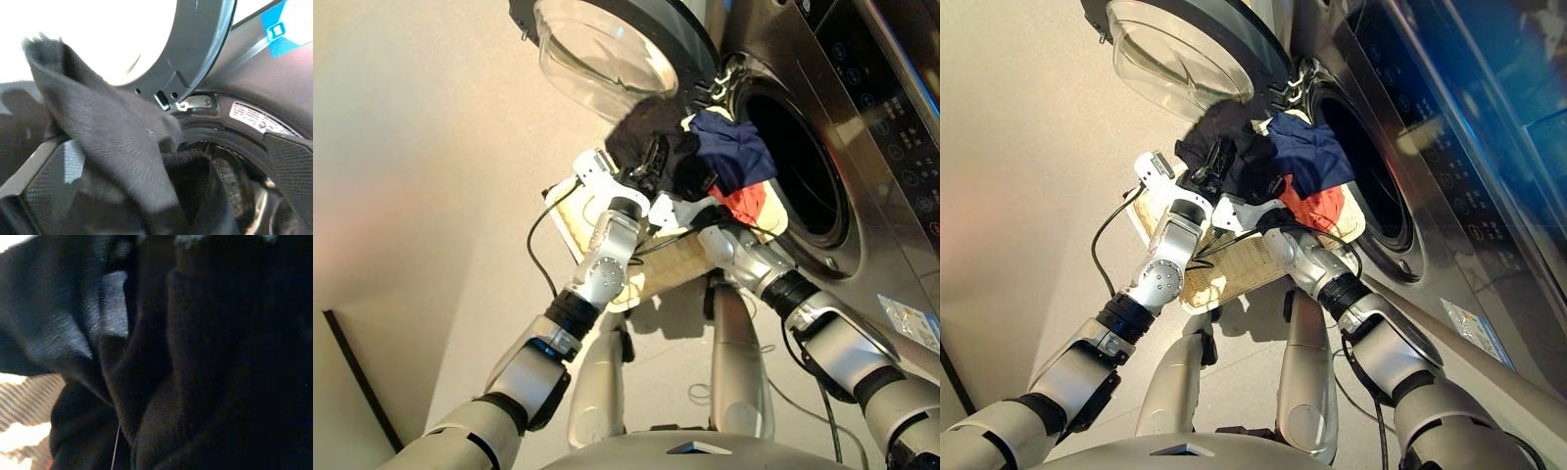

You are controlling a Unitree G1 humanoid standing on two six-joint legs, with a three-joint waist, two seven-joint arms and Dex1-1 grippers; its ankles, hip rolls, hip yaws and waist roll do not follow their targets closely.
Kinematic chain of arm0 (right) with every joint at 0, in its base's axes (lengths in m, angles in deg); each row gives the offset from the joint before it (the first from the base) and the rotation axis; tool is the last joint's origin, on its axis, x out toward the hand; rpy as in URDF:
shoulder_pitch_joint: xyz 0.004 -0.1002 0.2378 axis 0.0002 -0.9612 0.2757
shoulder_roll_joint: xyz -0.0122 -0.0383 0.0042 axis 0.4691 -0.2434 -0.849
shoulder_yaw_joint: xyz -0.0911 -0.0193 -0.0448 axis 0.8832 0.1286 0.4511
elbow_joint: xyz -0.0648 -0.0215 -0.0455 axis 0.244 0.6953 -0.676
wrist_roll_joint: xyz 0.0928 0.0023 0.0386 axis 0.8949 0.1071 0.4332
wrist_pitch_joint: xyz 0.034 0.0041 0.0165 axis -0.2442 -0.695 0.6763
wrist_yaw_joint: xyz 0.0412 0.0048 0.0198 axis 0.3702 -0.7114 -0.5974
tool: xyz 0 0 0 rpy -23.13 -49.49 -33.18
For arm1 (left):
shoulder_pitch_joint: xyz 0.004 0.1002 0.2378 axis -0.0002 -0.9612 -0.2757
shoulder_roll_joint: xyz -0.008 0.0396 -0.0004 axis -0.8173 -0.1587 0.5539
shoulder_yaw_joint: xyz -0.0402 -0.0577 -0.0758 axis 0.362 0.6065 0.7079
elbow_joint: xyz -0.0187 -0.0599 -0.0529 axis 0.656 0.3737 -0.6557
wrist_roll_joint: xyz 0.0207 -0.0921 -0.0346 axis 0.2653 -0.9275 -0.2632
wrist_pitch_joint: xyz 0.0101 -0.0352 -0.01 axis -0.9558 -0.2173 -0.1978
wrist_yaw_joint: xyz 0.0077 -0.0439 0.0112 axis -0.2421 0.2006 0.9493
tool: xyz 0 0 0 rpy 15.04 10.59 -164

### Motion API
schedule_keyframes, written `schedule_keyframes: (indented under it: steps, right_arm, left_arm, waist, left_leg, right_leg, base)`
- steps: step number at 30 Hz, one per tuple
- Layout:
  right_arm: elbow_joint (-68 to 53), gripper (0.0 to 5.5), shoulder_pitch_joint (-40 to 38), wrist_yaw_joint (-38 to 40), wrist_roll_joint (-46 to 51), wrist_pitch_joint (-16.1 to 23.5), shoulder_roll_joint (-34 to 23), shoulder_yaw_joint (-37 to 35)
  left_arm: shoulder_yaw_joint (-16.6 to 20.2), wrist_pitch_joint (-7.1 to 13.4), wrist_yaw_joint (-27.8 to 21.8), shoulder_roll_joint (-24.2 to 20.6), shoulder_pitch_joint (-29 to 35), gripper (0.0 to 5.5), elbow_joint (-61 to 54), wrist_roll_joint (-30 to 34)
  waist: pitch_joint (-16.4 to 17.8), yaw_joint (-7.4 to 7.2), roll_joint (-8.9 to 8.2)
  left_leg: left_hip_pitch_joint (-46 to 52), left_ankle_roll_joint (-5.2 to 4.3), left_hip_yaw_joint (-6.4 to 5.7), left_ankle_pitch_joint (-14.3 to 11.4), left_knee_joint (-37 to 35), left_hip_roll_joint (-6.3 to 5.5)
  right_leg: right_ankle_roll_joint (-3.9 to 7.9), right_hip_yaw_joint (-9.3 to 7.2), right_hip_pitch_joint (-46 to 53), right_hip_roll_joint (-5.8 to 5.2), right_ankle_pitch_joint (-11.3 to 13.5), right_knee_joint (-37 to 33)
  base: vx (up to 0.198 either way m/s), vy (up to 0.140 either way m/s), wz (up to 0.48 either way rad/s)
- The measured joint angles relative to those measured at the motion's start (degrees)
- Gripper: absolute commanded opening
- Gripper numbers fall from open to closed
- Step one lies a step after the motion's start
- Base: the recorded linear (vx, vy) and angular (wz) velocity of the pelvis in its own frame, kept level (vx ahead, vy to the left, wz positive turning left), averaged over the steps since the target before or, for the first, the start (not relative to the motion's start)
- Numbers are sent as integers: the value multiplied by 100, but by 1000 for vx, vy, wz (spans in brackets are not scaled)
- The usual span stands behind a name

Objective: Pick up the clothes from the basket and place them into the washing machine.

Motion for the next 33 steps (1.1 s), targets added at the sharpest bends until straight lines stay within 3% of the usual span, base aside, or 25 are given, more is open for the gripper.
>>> schedule_keyframes:
  steps: [3, 10, 15, 19, 23, 27, 31, 33]
  right_arm:
    - [334, 0, -49, 195, 43, -18, -1, -374]
    - [912, 0, -117, 548, 226, -137, -66, -949]
    - [1417, 0, 135, 907, 707, -251, -50, -1481]
    - [1792, 0, 611, 1089, 1179, -361, -201, -1728]
    - [2301, 0, 1438, 1284, 1613, -390, -710, -1975]
    - [2540, 0, 2154, 1499, 2242, -419, -1427, -2150]
    - [2565, 0, 2559, 1695, 2619, -446, -2098, -2200]
    - [2393, 0, 2590, 2133, 2881, -447, -2323, -2527]
  left_arm:
    - [266, 65, 22, -91, -301, 550, -140, 166]
    - [1195, 528, 307, -85, -857, 550, -255, 206]
    - [1430, 644, 471, -84, -1262, 550, -239, 273]
    - [1571, 641, 620, -108, -1586, 550, -104, 301]
    - [1584, 626, 706, -172, -1683, 550, -23, 515]
    - [1580, 589, 766, -287, -1785, 550, -2, 741]
    - [1588, 496, 761, -477, -1997, 550, 52, 868]
    - [1588, 489, 760, -461, -2001, 550, 149, 882]
  waist:
    - [-1, 38, 1]
    - [-2, 111, 2]
    - [-30, 215, 19]
    - [-21, 312, 36]
    - [57, 398, 95]
    - [271, 576, 207]
    - [290, 598, 207]
    - [291, 584, 205]
  left_leg:
    - [-18, 1, 1, -2, -5, -3]
    - [-312, -1, -82, 0, 85, -34]
    - [-660, -5, -113, -2, 212, -109]
    - [-1083, -17, -145, 10, 420, -181]
    - [-1569, -25, -173, 5, 700, -301]
    - [-1879, -50, -238, -13, 910, -360]
    - [-2162, -112, -233, -73, 1122, -413]
    - [-2206, -89, -214, -89, 1128, -452]
  right_leg:
    - [10, 4, -27, -18, -8, 7]
    - [7, -2, -301, -68, -21, 111]
    - [-2, 27, -655, -157, -36, 268]
    - [-11, 57, -1044, -259, -31, 435]
    - [-6, 140, -1502, -391, -40, 661]
    - [28, 145, -1747, -465, -63, 751]
    - [53, 199, -1965, -523, -54, 806]
    - [69, 232, -2014, -554, -34, 795]
  base:
    - [0, 0, 0]
    - [0, 0, 0]
    - [0, 0, 0]
    - [-10, 12, 46]
    - [-20, 35, 215]
    - [0, 8, 54]
    - [0, 0, 0]
    - [0, 0, 0]
